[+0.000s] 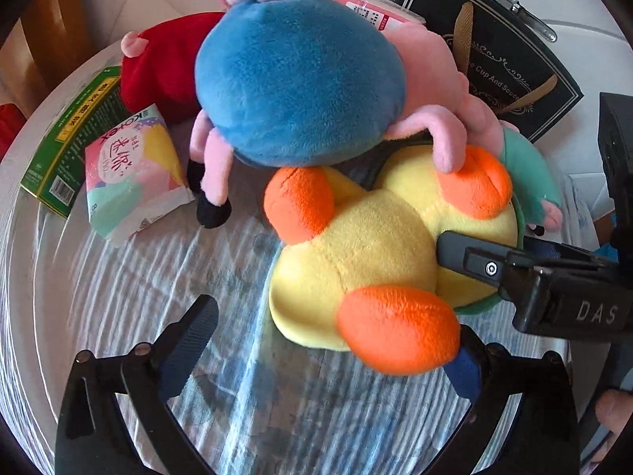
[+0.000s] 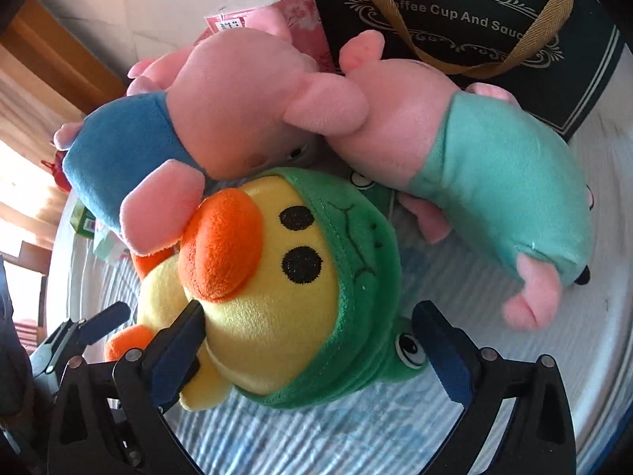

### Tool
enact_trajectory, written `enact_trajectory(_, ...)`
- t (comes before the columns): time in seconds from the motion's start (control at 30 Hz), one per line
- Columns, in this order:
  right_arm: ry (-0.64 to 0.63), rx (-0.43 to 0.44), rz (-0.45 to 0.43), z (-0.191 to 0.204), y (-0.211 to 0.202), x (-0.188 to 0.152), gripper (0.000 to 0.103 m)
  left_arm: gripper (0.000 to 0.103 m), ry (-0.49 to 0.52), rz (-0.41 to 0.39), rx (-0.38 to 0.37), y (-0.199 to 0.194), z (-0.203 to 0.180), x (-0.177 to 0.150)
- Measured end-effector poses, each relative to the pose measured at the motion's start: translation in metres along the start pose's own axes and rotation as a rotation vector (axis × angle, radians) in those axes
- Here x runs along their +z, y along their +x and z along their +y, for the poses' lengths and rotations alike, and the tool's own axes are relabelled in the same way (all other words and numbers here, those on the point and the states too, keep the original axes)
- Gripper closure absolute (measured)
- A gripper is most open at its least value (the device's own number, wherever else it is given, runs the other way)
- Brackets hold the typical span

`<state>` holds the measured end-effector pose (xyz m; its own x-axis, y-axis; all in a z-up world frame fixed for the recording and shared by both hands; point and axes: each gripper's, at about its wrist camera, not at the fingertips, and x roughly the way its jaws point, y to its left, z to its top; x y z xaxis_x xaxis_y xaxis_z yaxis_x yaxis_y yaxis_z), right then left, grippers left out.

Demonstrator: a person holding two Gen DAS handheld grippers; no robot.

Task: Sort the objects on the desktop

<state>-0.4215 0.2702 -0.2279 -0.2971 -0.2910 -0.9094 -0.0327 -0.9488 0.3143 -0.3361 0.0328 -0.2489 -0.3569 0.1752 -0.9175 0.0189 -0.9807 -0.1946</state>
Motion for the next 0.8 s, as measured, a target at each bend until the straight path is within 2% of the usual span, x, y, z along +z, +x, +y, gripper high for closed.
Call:
enact_trajectory(0.13, -0.020, 0.002, -0.003, -0.002, -0.011, -0.004, 0.000, 0.000, 0.032, -0.018, -0.016, -0.003, 0.001, -0.011)
enact_trajectory(0.27, -0.002, 0.020, 0.017, -0.008, 0.000, 0.000, 0.000, 0.000, 0.061, 0.010, -0.028, 0.020, -0.005, -0.004)
enact_trajectory(0.33, 0.011, 0.025, 0.029, -0.011, 0.004, 0.000, 0.000, 0.001, 0.055, 0.026, -0.060, 0.026, -0.006, -0.001)
enact_trajectory(0.37, 0.012, 0.025, 0.020, -0.012, 0.003, -0.001, 0.000, 0.003, 0.064, 0.028, -0.074, 0.026, -0.007, -0.001)
enact_trajectory(0.4, 0.006, 0.022, 0.014, -0.012, 0.002, -0.002, 0.001, 0.016, 0.071, 0.031, -0.104, 0.024, -0.008, -0.003)
enact_trajectory(0.47, -0.010, 0.027, -0.011, -0.010, -0.004, -0.007, 0.011, 0.024, 0.096, 0.008, -0.109, 0.016, -0.011, -0.010)
enact_trajectory(0.5, -0.020, 0.034, -0.032, -0.007, -0.010, -0.010, 0.019, 0.027, 0.124, -0.006, -0.099, 0.013, -0.014, -0.014)
enact_trajectory(0.53, -0.036, 0.020, -0.049, -0.004, -0.015, -0.013, 0.020, 0.030, 0.139, -0.017, -0.090, 0.009, -0.015, -0.018)
enact_trajectory(0.63, -0.056, -0.002, -0.085, 0.003, -0.027, -0.026, 0.024, 0.034, 0.180, -0.049, -0.063, -0.003, -0.020, -0.031)
enact_trajectory(0.8, -0.026, 0.042, -0.163, 0.002, -0.055, -0.056, 0.026, 0.038, 0.245, -0.137, -0.055, -0.041, -0.019, -0.056)
